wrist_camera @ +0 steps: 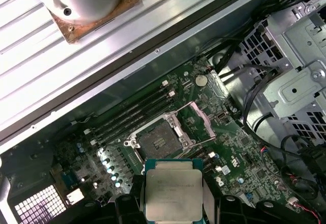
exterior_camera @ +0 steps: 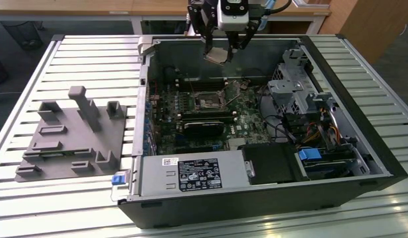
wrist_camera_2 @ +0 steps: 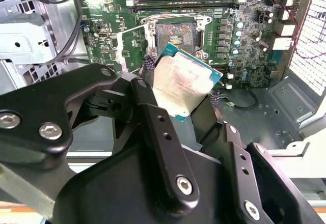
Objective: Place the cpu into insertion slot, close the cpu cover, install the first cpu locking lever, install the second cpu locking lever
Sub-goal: 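Place the cpu into insertion slot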
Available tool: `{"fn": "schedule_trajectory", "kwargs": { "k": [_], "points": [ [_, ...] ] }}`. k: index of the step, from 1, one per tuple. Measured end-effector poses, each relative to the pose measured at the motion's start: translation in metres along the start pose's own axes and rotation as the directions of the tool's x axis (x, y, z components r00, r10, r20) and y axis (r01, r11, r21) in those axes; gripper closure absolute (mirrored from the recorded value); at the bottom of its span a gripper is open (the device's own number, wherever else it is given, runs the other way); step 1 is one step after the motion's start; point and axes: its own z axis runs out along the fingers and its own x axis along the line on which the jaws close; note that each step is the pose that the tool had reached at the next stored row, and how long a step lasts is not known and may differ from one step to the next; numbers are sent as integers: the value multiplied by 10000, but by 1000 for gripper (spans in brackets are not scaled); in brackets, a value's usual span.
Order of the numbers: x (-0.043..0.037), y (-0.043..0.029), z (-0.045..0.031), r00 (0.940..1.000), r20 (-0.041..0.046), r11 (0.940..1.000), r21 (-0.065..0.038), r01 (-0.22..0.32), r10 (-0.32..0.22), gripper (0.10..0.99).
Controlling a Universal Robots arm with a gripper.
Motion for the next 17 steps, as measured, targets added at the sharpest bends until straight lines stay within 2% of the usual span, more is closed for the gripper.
{"fn": "schedule_trajectory", "kwargs": {
  "k": [10,17],
  "points": [
    [0,0,1,9997,23,9997,-6,-254,254,545],
    [0,0,2,9977,61,9977,-16,-682,682,545]
  ]
}}
